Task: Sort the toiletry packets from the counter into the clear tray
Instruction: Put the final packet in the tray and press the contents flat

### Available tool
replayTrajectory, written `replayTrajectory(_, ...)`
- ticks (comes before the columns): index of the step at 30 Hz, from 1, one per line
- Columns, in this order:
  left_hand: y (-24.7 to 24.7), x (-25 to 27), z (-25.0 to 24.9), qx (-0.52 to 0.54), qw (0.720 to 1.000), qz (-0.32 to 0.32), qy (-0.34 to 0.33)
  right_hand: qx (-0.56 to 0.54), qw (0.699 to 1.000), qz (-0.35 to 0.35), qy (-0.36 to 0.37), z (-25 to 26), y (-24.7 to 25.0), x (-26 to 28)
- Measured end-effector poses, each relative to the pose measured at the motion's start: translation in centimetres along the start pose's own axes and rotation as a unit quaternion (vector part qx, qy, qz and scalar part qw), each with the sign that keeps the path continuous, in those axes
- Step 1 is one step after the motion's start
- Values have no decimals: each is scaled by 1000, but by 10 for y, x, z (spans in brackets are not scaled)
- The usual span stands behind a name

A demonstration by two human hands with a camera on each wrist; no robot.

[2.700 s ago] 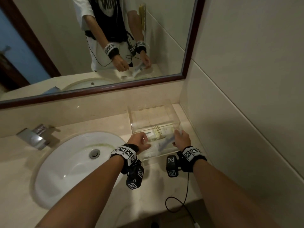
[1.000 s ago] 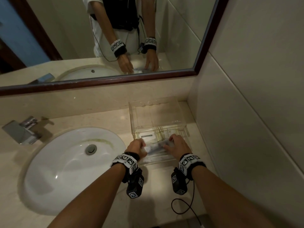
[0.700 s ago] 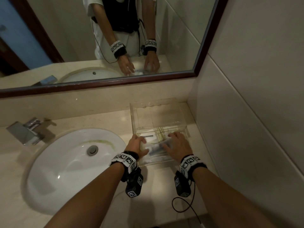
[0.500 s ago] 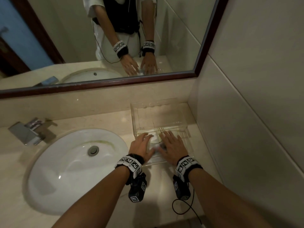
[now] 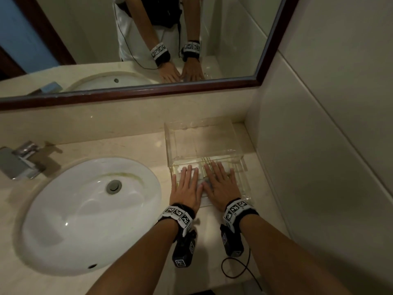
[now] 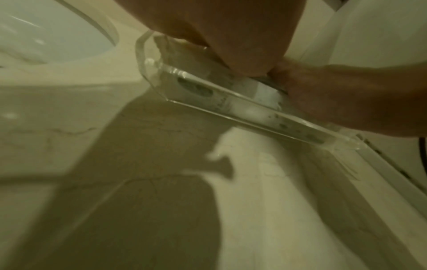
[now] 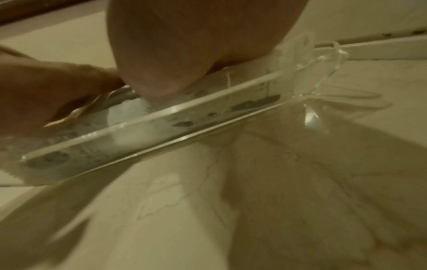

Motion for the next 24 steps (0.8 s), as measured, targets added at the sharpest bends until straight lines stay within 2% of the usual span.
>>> replayTrajectory(14, -3, -6, 2, -20, 1000, 1, 13, -1, 1000, 9, -3, -4, -3, -9)
replayTrajectory(24, -4, -5, 1, -30, 999, 8, 13, -15, 1000, -15, -2, -5, -4, -9)
Point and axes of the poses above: each hand's wrist, its own x-axis away from the middle knuckle, its own y-axis out of the back of the hand, z = x × y, the point moved 10 cm from there along -x, towards the middle knuckle, and after that the axes turned 12 degrees about z, right-handed, at the moved point
